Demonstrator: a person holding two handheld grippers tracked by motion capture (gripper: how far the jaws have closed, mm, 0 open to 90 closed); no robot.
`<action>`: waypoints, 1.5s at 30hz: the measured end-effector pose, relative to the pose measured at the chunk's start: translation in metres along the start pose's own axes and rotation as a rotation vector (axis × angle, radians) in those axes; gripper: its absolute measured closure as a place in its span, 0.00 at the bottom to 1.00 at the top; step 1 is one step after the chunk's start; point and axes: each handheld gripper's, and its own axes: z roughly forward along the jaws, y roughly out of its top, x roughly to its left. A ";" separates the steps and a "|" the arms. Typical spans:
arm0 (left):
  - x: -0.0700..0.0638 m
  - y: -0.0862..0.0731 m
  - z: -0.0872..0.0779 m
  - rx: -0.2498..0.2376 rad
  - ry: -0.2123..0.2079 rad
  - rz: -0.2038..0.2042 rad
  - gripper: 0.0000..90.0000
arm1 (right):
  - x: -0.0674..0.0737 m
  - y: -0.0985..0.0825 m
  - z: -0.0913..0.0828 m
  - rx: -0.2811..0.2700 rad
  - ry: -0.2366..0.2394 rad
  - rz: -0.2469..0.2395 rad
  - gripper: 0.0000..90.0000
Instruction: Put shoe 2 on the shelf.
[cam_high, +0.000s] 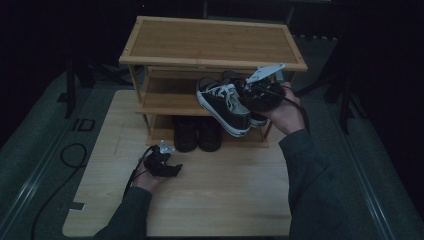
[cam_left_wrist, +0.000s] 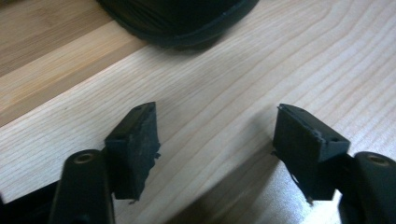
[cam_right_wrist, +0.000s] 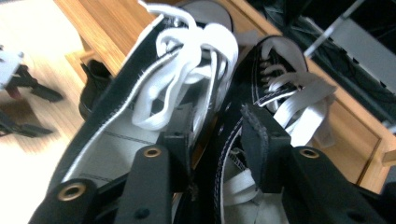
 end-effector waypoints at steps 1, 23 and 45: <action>0.000 0.000 0.000 0.002 0.003 -0.004 0.38 | 0.000 0.000 -0.002 -0.003 0.001 0.001 0.72; -0.017 0.046 -0.058 -0.074 -0.041 0.041 0.68 | 0.003 -0.005 -0.026 -0.076 0.175 -0.012 0.99; -0.024 0.120 -0.081 -0.143 -0.098 0.140 1.00 | 0.045 -0.008 -0.023 -0.099 0.320 -0.099 0.97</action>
